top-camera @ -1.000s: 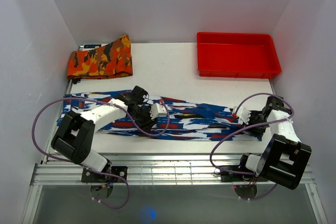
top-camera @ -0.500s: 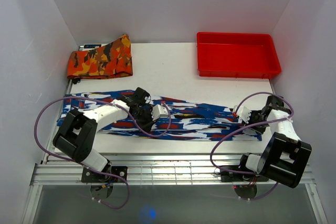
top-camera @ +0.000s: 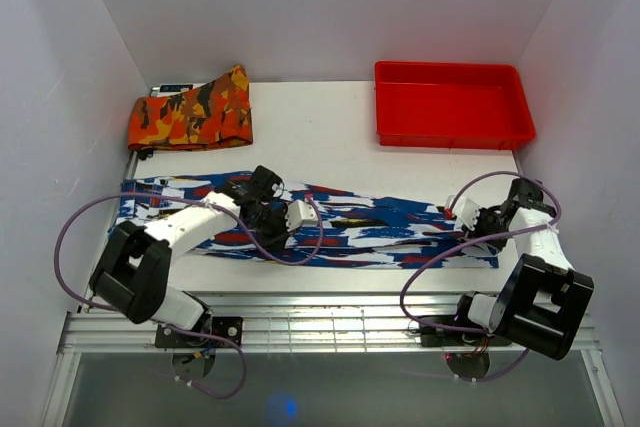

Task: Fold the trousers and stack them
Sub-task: Fold the trousers

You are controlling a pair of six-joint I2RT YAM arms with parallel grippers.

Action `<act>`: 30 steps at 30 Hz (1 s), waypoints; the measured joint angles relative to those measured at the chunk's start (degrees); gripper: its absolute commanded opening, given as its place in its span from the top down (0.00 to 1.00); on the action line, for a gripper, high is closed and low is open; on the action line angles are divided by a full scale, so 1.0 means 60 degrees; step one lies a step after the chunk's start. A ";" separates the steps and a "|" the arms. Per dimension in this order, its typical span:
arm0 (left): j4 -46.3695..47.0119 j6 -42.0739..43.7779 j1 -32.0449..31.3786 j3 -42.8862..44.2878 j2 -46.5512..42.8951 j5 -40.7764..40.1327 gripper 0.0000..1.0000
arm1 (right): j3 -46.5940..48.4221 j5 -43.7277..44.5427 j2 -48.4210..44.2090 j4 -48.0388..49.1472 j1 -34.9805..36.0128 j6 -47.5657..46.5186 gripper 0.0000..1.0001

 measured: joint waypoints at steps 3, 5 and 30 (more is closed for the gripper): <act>-0.0412 0.0047 0.0000 0.0055 -0.0750 0.0000 1.00 | 0.0124 -0.0029 -0.0120 0.0080 0.0000 0.0022 0.92; -0.0747 0.0117 0.0000 0.0175 -0.1191 0.0000 1.00 | 0.0175 -0.0066 -0.0208 0.0117 -0.0007 0.0011 0.92; -0.1523 0.0040 -0.0055 0.0018 -0.0160 0.0583 0.45 | 0.1432 -0.0576 -0.0583 -0.0922 -0.1880 -0.1596 0.10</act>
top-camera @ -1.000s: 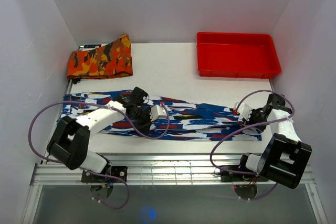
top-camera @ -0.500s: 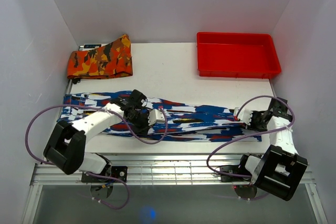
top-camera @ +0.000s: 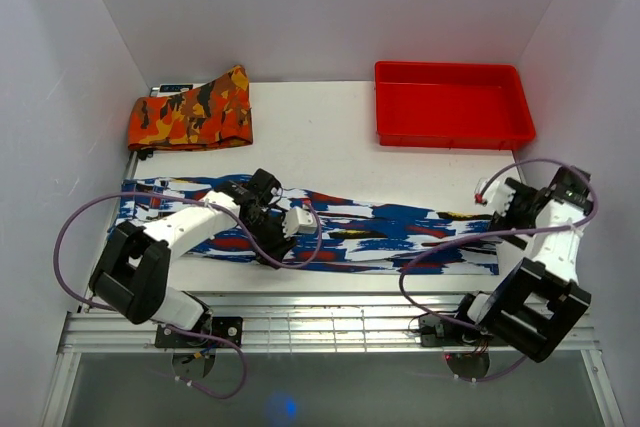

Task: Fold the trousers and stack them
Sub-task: Fold the trousers

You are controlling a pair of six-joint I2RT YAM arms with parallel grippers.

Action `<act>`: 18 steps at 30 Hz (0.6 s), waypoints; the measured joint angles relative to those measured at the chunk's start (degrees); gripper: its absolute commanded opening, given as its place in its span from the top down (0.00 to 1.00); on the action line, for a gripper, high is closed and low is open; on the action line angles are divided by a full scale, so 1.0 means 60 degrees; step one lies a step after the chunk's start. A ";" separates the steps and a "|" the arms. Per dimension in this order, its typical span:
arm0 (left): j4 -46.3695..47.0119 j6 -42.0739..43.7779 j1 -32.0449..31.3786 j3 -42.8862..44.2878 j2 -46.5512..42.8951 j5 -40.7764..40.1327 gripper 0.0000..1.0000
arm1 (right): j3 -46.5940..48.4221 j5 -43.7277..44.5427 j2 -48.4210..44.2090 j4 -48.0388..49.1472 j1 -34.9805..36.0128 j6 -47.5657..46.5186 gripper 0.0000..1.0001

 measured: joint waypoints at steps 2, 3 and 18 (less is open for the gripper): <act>-0.0160 -0.0047 0.0000 0.0259 -0.0240 0.0000 0.44 | 0.1220 -0.0259 0.0630 -0.0361 -0.0222 0.0404 0.15; -0.0208 -0.0095 0.0004 0.0390 -0.0393 -0.0004 0.44 | 0.1883 -0.0386 0.1016 -0.0579 -0.0310 0.0721 0.16; 0.0106 -0.1417 0.0976 0.0572 -0.0874 0.0047 0.38 | 0.1723 -0.1060 0.3144 -0.1792 -0.0754 0.6601 0.30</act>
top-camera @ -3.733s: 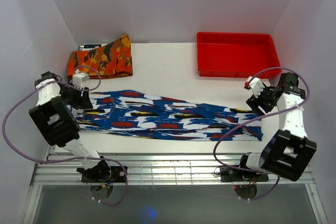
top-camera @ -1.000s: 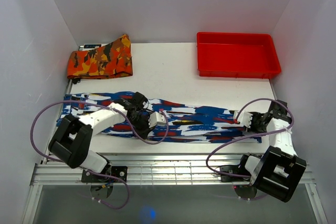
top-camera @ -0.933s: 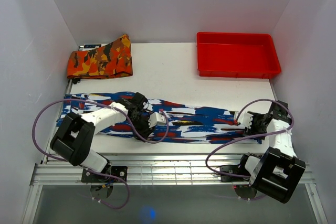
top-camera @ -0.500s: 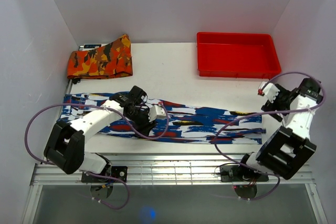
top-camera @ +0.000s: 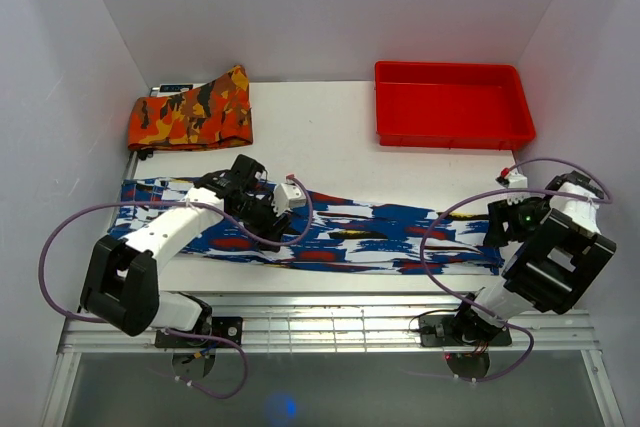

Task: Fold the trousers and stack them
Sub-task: Fold the trousers

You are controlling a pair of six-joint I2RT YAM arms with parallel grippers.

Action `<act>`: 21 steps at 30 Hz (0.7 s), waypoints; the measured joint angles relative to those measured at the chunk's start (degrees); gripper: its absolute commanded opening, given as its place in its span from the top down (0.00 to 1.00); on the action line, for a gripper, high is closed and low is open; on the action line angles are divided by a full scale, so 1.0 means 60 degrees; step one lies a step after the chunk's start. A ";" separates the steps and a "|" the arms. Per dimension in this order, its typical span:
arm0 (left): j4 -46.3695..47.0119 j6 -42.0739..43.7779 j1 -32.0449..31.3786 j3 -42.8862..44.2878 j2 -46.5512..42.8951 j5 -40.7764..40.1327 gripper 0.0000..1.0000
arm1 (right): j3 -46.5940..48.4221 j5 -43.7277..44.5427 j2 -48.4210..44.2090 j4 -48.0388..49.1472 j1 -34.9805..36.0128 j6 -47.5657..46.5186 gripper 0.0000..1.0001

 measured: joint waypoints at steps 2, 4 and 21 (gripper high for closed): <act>0.0055 -0.0186 0.0109 0.0004 0.0087 0.0036 0.38 | -0.0579 0.0124 -0.0044 0.0397 0.0000 0.0761 0.33; 0.0069 -0.0339 0.0171 0.0018 0.0142 0.0087 0.38 | -0.0922 0.0259 -0.0047 0.0831 0.0000 0.1461 0.36; 0.0321 -0.0918 0.0809 0.0036 0.1027 0.0321 0.40 | -0.0885 0.0131 0.0991 0.1825 -0.0113 0.2863 0.92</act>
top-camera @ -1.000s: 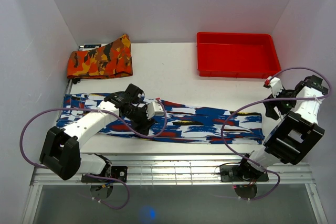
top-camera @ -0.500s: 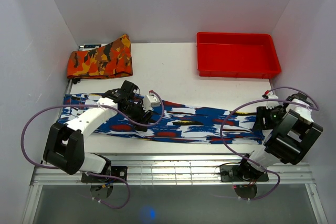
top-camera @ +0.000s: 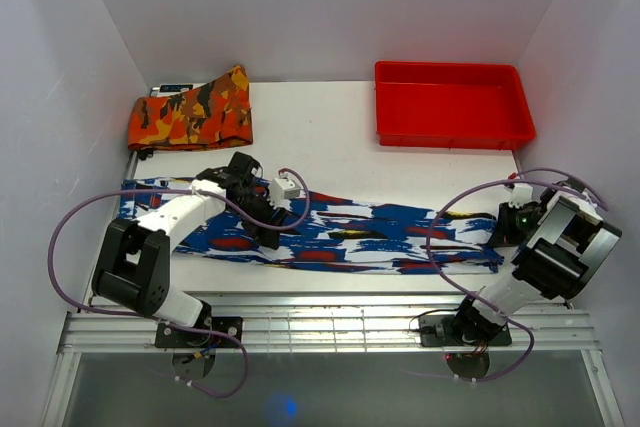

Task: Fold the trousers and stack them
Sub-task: Fold the trousers

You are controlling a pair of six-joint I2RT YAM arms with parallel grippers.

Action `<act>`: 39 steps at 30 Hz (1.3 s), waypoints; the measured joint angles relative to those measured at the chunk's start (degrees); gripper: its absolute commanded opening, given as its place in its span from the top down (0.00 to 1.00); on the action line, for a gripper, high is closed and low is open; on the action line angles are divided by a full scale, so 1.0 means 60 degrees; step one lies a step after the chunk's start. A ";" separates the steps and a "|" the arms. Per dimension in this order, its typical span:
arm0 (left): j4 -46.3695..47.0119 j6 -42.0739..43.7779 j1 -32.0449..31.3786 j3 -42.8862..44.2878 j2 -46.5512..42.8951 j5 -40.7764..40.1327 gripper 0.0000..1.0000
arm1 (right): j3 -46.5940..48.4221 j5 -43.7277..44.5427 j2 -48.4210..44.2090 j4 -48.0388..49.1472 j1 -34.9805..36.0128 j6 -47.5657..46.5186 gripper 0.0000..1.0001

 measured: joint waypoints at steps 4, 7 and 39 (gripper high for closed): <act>0.0040 -0.0106 0.0113 0.0011 0.0029 0.0058 0.41 | 0.0189 -0.0401 -0.0262 -0.0157 0.0007 -0.0433 0.92; 0.0146 -0.0240 0.0277 0.0011 0.0033 0.0106 0.42 | 0.0244 -0.0688 -0.1115 -0.0168 0.0011 -0.1075 0.92; -0.2000 0.0831 0.7756 0.2860 0.2368 0.0171 0.37 | -0.0845 0.0047 -0.0947 -0.0040 0.3249 -0.1687 0.36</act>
